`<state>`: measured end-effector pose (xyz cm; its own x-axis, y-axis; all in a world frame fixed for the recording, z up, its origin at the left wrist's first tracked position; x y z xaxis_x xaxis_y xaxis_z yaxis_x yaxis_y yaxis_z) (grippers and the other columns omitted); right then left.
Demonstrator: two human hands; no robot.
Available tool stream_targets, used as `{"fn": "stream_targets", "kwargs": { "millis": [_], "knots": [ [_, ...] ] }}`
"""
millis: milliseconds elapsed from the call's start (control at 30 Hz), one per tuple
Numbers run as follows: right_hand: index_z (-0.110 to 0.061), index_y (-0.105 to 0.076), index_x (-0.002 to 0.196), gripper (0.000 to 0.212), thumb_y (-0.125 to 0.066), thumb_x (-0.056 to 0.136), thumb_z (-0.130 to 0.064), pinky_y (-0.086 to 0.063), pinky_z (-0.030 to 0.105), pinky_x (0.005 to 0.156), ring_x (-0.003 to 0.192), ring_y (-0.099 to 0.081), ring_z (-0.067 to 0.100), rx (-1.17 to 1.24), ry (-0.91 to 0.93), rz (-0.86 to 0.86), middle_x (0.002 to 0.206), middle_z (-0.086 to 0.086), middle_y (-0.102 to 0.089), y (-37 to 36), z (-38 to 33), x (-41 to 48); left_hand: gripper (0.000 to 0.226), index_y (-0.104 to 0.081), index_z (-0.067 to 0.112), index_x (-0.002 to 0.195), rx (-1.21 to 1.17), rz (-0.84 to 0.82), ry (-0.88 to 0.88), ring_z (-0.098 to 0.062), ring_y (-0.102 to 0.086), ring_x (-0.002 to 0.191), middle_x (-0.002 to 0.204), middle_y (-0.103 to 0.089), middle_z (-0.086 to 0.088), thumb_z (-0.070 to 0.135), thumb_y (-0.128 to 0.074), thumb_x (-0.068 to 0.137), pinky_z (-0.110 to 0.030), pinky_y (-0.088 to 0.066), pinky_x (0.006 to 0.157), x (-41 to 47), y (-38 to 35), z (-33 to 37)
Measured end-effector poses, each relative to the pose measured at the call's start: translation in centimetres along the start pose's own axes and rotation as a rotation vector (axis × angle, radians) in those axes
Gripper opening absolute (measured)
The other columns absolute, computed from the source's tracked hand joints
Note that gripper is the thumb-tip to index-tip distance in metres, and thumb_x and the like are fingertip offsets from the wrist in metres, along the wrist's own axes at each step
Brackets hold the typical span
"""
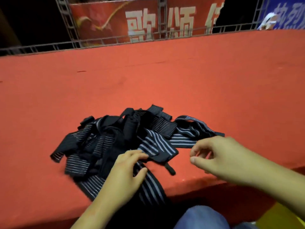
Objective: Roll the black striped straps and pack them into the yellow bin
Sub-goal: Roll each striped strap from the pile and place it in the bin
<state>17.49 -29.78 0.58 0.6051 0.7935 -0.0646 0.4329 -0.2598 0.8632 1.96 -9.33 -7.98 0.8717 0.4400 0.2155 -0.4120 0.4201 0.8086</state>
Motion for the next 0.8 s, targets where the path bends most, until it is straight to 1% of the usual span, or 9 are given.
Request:
{"fn": "stream_targets", "kwargs": {
  "millis": [67, 133, 300, 367, 467, 567, 633, 700, 800],
  "knots": [
    [-0.031, -0.074, 0.111, 0.024, -0.073, 0.089, -0.041, -0.045, 0.015, 0.083, 0.092, -0.066, 0.002, -0.067, -0.047, 0.048, 0.103, -0.012, -0.073, -2.1, 1.5, 4.0, 0.035, -0.061, 0.047, 0.121, 0.007, 0.041, 0.026, 0.009, -0.040, 0.129, 0.132, -0.046, 0.036, 0.032, -0.072, 0.092, -0.009, -0.026, 0.108, -0.4, 1.0, -1.8],
    [-0.027, -0.063, 0.131, 0.047, -0.074, 0.088, -0.041, -0.046, 0.028, 0.101, 0.116, -0.062, 0.020, -0.082, -0.132, 0.150, 0.125, 0.002, -0.065, -3.1, 4.6, 8.0, 0.037, -0.058, 0.051, 0.121, -0.003, 0.031, 0.038, 0.007, -0.039, 0.130, 0.135, -0.045, 0.035, 0.033, -0.072, 0.092, -0.015, -0.027, 0.110, -0.6, 1.4, -2.7],
    [-0.024, -0.038, 0.155, 0.083, -0.071, 0.086, -0.056, -0.038, 0.046, 0.117, 0.142, -0.044, 0.038, -0.053, -0.415, 0.322, 0.155, 0.013, -0.042, -3.7, 12.3, 14.1, 0.039, -0.054, 0.055, 0.120, -0.018, -0.007, 0.057, 0.005, -0.039, 0.130, 0.136, -0.045, 0.036, 0.036, -0.073, 0.091, -0.018, -0.029, 0.110, -0.1, 0.7, -3.5],
    [-0.025, -0.037, 0.157, 0.078, -0.064, 0.090, -0.055, -0.035, 0.046, 0.119, 0.146, -0.040, 0.035, -0.056, -0.457, 0.318, 0.160, 0.011, -0.043, -3.7, 13.3, 15.4, 0.039, -0.054, 0.055, 0.119, -0.031, -0.007, 0.074, 0.005, -0.040, 0.131, 0.135, -0.047, 0.035, 0.036, -0.073, 0.091, -0.017, -0.029, 0.108, 0.2, 0.5, -3.9],
    [-0.030, -0.047, 0.153, 0.058, -0.051, 0.097, -0.041, -0.038, 0.043, 0.116, 0.141, -0.050, 0.032, 0.029, -0.441, 0.237, 0.153, 0.007, -0.055, -4.0, 12.9, 17.1, 0.035, -0.054, 0.056, 0.117, -0.054, -0.002, 0.089, 0.012, -0.038, 0.129, 0.131, -0.045, 0.041, 0.037, -0.070, 0.093, -0.013, -0.029, 0.107, 0.5, 0.5, -4.5],
    [-0.045, -0.049, 0.148, 0.067, -0.044, 0.081, -0.042, -0.046, 0.049, 0.110, 0.135, -0.055, 0.031, -0.007, -0.388, 0.198, 0.146, 0.002, -0.062, -4.5, 13.3, 18.1, 0.030, -0.059, 0.055, 0.109, -0.080, 0.001, 0.113, 0.028, -0.033, 0.121, 0.123, -0.045, 0.048, 0.034, -0.072, 0.093, 0.000, -0.025, 0.100, 0.5, 0.3, -5.3],
    [-0.045, -0.061, 0.138, 0.049, -0.050, 0.091, -0.034, -0.049, 0.048, 0.107, 0.131, -0.059, 0.028, 0.027, -0.362, 0.283, 0.138, -0.003, -0.068, -4.4, 13.9, 18.1, 0.032, -0.065, 0.054, 0.102, -0.105, 0.012, 0.130, 0.031, -0.034, 0.122, 0.116, -0.054, 0.051, 0.028, -0.077, 0.089, 0.006, -0.023, 0.097, 0.4, 0.0, -6.1],
    [-0.034, -0.072, 0.124, 0.033, -0.054, 0.101, -0.021, -0.049, 0.040, 0.103, 0.124, -0.064, 0.027, 0.098, -0.321, 0.409, 0.127, -0.002, -0.074, -3.7, 13.7, 17.4, 0.033, -0.068, 0.053, 0.098, -0.116, 0.020, 0.147, 0.031, -0.034, 0.124, 0.121, -0.046, 0.059, 0.024, -0.079, 0.087, 0.008, -0.023, 0.097, 0.3, -0.1, -6.5],
    [-0.017, -0.073, 0.119, 0.027, -0.054, 0.102, -0.008, -0.043, 0.030, 0.092, 0.113, -0.068, 0.027, 0.207, -0.258, 0.632, 0.117, 0.007, -0.077, -2.3, 13.7, 16.0, 0.031, -0.070, 0.051, 0.095, -0.120, 0.037, 0.156, 0.029, -0.035, 0.125, 0.122, -0.038, 0.062, 0.023, -0.079, 0.087, 0.001, -0.027, 0.099, 0.4, -0.1, -6.6]
  ]
}}
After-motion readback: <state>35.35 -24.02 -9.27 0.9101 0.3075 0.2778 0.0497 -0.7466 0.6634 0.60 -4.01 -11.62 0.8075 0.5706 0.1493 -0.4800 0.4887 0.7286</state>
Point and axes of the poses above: each hand's wrist, its own x-axis towards the middle knuckle, its own y-axis out of the back of the hand, z = x × y, the point moved 6 cm from there along x, towards the middle knuckle
